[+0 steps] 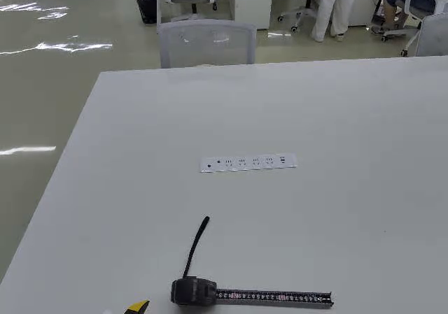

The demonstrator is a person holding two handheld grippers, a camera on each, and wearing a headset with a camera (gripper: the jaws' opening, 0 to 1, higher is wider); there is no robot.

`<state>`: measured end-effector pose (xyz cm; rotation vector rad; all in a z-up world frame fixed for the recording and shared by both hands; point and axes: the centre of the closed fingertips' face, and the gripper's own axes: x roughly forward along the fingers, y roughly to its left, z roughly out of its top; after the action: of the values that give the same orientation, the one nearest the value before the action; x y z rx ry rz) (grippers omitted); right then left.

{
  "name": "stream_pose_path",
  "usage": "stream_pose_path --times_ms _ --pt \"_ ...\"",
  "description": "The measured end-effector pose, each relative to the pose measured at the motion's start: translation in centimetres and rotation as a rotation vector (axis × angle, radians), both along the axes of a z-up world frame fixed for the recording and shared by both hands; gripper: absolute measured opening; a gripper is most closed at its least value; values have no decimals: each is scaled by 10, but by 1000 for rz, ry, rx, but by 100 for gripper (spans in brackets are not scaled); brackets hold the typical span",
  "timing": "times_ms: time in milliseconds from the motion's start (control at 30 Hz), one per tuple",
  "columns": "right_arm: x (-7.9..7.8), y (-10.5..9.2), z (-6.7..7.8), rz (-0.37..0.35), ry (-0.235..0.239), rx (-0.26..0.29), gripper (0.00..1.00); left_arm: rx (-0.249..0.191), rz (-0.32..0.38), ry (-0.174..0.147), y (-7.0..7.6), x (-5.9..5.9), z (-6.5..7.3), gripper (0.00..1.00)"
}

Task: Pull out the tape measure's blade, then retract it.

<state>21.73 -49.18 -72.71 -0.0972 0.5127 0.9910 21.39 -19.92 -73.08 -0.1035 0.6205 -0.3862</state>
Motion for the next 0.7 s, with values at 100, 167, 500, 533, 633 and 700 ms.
stream_pose_path --times_ms 100,167,500,533,633,700 --pt "3 0 -2 1 0 -1 49 -1 6 7 -1 3 -3 67" --pt "6 -2 -5 1 1 -4 49 -6 10 11 -2 6 -3 67" --pt "16 -6 -3 16 -13 -4 47 -3 16 19 -10 17 -4 67" --pt "17 -7 -5 17 -12 -4 47 0 15 20 -10 18 -4 67" --pt "19 -8 -4 27 -16 -10 46 2 18 24 -11 20 -7 68" --pt "22 -10 -8 33 -16 -15 45 -6 22 22 -12 22 -6 67"
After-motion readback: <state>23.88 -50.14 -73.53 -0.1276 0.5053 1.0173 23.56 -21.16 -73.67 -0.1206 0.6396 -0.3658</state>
